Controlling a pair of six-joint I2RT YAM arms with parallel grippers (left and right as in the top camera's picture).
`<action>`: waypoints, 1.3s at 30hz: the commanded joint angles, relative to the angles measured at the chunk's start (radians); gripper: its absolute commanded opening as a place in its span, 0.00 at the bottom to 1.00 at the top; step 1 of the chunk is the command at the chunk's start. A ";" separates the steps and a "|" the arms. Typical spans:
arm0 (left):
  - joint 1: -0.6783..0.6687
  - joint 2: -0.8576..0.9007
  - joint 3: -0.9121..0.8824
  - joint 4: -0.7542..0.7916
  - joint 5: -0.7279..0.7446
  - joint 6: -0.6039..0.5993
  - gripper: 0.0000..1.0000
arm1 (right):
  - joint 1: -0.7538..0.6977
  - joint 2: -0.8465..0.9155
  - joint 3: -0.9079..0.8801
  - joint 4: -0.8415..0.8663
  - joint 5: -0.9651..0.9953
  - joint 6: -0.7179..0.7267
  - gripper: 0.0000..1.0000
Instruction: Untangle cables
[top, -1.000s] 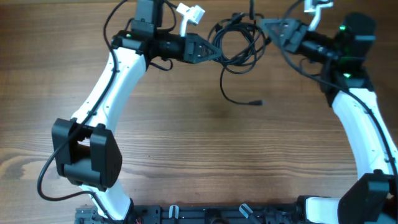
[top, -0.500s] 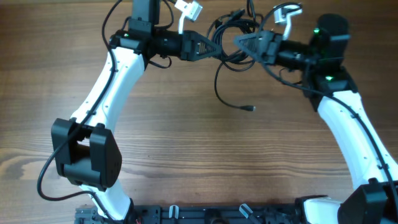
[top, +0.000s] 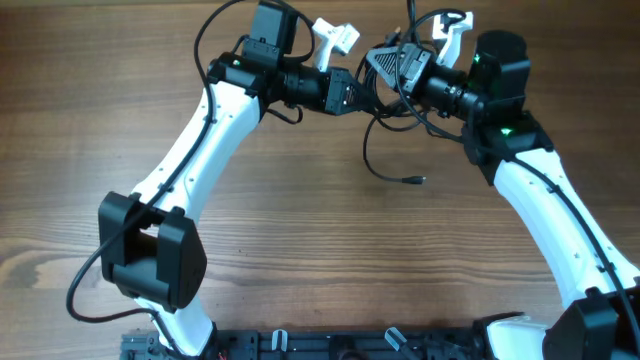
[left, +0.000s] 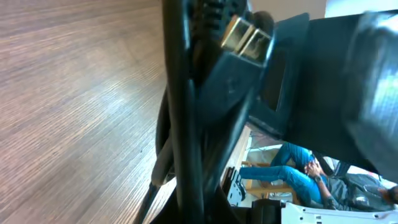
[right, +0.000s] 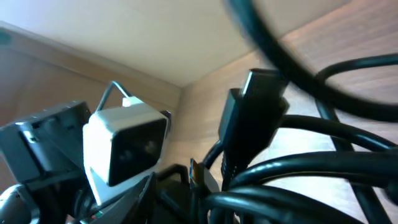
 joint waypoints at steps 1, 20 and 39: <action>-0.019 -0.006 -0.013 -0.091 -0.046 0.023 0.04 | -0.044 -0.008 0.031 0.133 0.084 0.082 0.42; -0.018 -0.006 -0.013 -0.092 -0.075 0.034 0.04 | 0.037 -0.007 0.031 -0.329 0.040 -0.551 0.41; 0.035 -0.006 -0.013 -0.101 0.098 0.035 0.04 | 0.020 0.064 0.031 -0.341 -0.070 -0.655 0.38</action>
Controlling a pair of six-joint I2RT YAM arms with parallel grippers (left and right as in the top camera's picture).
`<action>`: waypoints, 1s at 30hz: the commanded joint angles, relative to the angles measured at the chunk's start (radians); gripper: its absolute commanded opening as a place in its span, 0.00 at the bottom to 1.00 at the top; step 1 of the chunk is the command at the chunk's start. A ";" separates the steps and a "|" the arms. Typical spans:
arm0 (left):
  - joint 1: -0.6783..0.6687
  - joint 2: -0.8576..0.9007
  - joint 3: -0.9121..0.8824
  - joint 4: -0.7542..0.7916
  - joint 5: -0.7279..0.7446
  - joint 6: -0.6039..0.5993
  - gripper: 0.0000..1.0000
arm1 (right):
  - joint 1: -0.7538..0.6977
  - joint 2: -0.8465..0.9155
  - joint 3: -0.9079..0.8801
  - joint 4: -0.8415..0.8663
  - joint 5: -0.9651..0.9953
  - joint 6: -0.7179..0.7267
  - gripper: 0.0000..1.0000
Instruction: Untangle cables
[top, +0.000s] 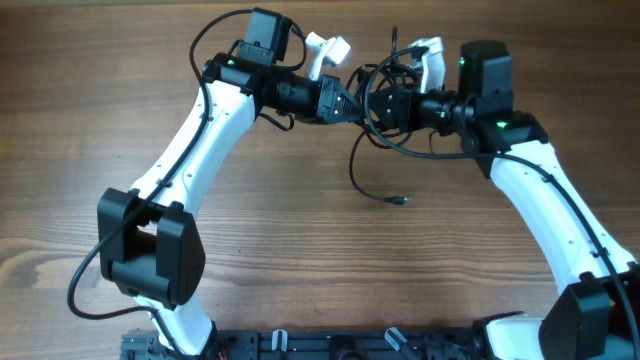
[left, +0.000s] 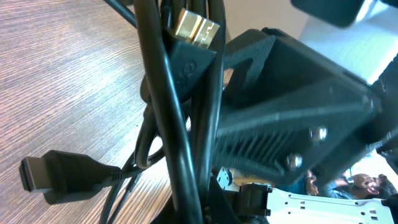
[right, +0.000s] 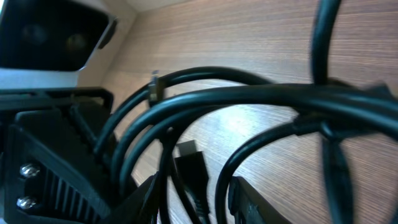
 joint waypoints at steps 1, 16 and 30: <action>0.005 -0.014 0.007 0.005 0.058 0.020 0.04 | 0.014 0.015 0.011 0.015 -0.030 -0.039 0.38; -0.016 -0.014 0.007 0.193 0.261 -0.198 0.04 | 0.069 0.079 0.011 0.076 0.039 0.016 0.37; 0.020 -0.014 0.007 0.151 -0.338 -0.248 0.04 | -0.172 -0.005 0.011 0.097 -0.320 0.119 0.04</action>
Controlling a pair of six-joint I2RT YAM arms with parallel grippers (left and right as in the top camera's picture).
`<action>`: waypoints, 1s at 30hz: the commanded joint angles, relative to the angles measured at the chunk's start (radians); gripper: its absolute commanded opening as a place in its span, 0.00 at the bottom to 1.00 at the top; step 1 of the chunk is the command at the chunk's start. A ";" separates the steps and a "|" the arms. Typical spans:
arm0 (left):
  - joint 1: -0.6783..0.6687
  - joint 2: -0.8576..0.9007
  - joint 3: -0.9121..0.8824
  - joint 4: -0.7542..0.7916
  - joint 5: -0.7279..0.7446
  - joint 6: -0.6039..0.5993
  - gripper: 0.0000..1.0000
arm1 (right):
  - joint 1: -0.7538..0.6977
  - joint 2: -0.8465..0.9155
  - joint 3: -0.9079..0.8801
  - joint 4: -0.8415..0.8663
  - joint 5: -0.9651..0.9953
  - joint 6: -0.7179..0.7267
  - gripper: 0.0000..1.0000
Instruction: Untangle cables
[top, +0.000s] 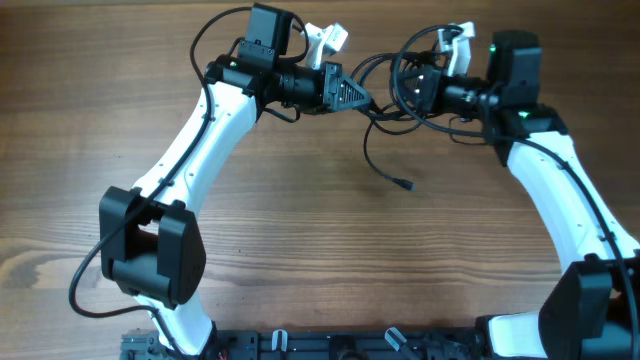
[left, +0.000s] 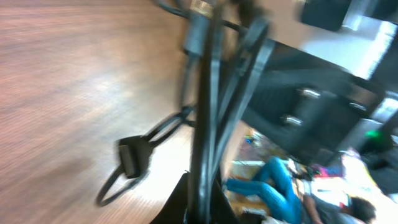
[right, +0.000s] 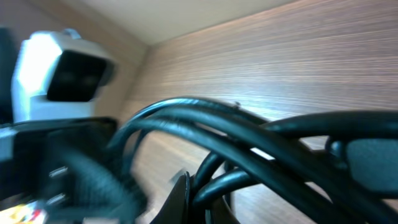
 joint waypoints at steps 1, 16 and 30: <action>0.021 -0.018 0.021 -0.014 -0.298 -0.052 0.04 | -0.032 -0.046 -0.006 -0.001 -0.251 0.006 0.04; 0.107 -0.018 0.021 -0.298 -0.685 -0.031 0.04 | -0.189 -0.046 -0.006 -0.072 -0.330 0.050 0.04; 0.116 -0.018 0.021 -0.293 -0.181 0.200 0.09 | -0.182 -0.046 -0.006 -0.322 0.084 -0.101 0.50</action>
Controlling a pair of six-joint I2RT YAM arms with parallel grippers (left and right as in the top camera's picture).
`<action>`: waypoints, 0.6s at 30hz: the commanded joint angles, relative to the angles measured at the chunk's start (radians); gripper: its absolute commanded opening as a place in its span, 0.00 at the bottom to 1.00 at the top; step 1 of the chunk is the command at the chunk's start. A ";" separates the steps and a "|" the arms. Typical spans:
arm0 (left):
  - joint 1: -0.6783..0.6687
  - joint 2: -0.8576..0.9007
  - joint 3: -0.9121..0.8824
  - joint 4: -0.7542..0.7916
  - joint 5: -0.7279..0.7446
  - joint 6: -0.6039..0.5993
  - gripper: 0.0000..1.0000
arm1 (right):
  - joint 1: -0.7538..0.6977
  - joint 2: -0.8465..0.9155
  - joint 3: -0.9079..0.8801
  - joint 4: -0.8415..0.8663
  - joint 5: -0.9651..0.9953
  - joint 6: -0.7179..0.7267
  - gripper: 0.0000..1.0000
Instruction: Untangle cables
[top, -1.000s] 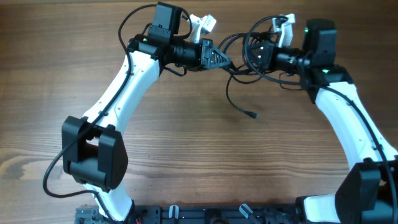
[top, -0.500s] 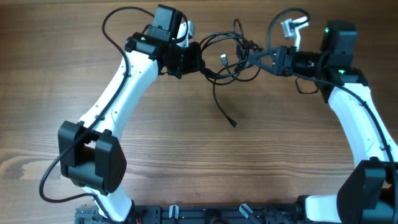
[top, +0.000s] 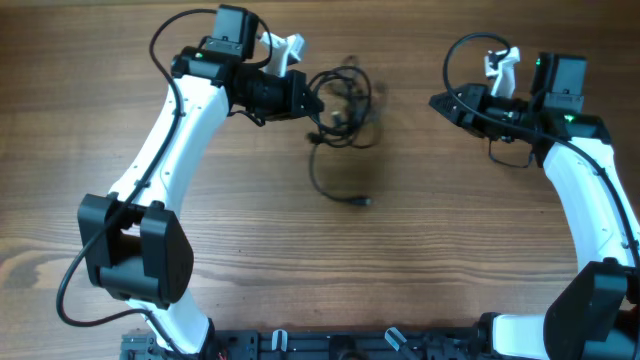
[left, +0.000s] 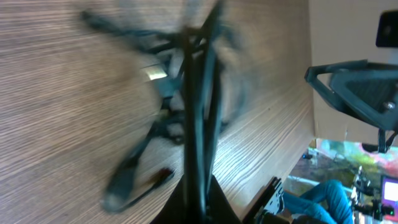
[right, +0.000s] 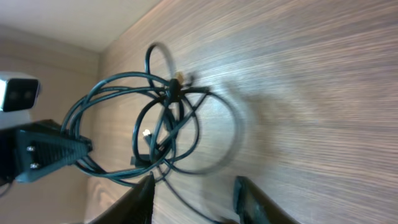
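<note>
A tangle of black cables (top: 340, 98) hangs at the tip of my left gripper (top: 303, 97), which is shut on several strands. One thin cable trails down from the tangle to a small plug (top: 365, 202) on the table. In the left wrist view the strands (left: 198, 106) are blurred and run into the shut left gripper (left: 199, 190). My right gripper (top: 445, 103) is open and holds nothing, well to the right of the tangle. The right wrist view shows the looped cables (right: 168, 127) ahead of the right gripper (right: 196, 180) and off to the left, with a gold-tipped plug (right: 179, 78).
The wooden table (top: 200, 250) stretches wide in front of the arms. A black rail (top: 330, 345) runs along the near edge. My left gripper (right: 50, 155) shows at the left edge of the right wrist view, beside the loops.
My right gripper has let go of the tangle and now stands open further right. The left gripper has moved left with the whole bundle, and the thin tail has shifted left too.
Both grippers were pressed close together in the tangle at the back middle of the table. They stayed close, then stood a little apart with loops stretched between them. Now only the left gripper holds the bundle and the right one is apart.
</note>
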 joint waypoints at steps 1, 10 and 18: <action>0.009 0.004 -0.004 0.006 0.037 -0.033 0.16 | 0.001 -0.023 0.014 -0.011 0.034 -0.035 0.54; -0.117 0.004 -0.004 -0.001 -0.111 -0.098 0.54 | 0.001 -0.023 0.014 -0.028 0.084 -0.060 0.60; -0.103 0.040 -0.018 -0.106 -0.644 -0.281 0.48 | 0.002 -0.023 0.014 -0.057 0.151 -0.033 0.63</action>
